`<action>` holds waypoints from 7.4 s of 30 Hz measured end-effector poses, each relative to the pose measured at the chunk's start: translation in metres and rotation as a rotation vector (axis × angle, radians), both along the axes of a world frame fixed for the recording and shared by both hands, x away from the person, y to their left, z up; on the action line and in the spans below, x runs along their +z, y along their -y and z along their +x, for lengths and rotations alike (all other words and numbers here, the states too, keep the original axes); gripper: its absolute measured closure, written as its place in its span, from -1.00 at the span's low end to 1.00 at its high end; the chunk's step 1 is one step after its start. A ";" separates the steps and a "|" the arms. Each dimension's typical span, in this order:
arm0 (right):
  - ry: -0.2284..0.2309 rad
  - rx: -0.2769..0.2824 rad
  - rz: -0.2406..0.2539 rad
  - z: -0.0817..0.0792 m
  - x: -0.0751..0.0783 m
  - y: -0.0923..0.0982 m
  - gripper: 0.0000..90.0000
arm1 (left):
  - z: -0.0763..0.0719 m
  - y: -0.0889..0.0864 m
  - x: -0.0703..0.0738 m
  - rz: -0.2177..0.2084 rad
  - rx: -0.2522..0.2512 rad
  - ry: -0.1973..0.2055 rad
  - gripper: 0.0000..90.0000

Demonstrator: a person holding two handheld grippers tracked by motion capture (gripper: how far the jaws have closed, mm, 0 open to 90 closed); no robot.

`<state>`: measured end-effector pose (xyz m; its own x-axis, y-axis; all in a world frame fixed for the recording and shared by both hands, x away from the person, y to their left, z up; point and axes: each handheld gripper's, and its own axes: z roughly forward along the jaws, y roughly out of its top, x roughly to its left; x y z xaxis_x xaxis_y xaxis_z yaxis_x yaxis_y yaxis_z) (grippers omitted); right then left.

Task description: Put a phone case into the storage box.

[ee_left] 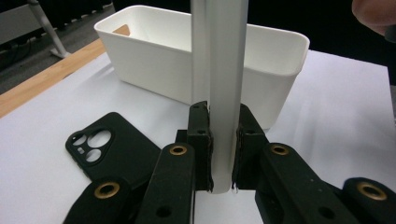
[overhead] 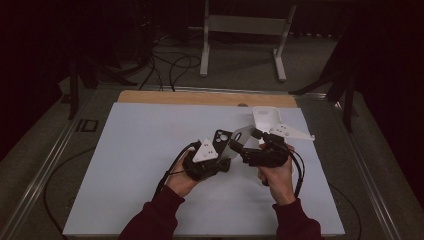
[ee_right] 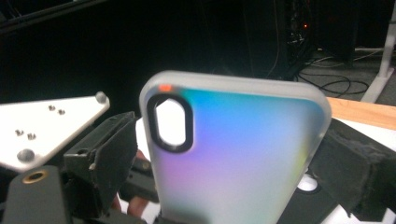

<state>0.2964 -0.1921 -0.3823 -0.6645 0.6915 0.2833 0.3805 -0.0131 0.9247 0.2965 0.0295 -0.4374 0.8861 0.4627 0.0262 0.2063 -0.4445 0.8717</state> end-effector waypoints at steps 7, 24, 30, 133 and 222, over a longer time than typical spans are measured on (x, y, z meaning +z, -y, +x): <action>0.007 -0.028 0.003 0.001 0.001 -0.004 -0.68 | -0.002 0.004 -0.003 0.000 -0.017 -0.006 0.80; 0.017 -0.048 -0.053 0.004 0.003 -0.006 -0.63 | 0.000 -0.002 -0.003 -0.012 0.012 -0.036 -0.20; 0.021 -0.058 -0.061 0.007 0.003 -0.005 -0.63 | 0.004 -0.014 0.001 -0.035 0.099 -0.019 -0.67; 0.009 -0.468 -0.233 0.121 0.012 0.057 -0.63 | -0.021 -0.214 -0.030 -0.056 0.609 0.090 -1.00; -0.271 -0.590 -0.366 0.180 -0.060 0.058 -0.66 | -0.034 -0.220 -0.029 -0.148 0.643 0.094 -1.00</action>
<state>0.4760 -0.2500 -0.4427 -0.0931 0.9934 0.0669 0.6206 0.0053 0.7841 0.2629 0.2495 -0.4661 0.4299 0.9027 -0.0143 0.3102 -0.1328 0.9414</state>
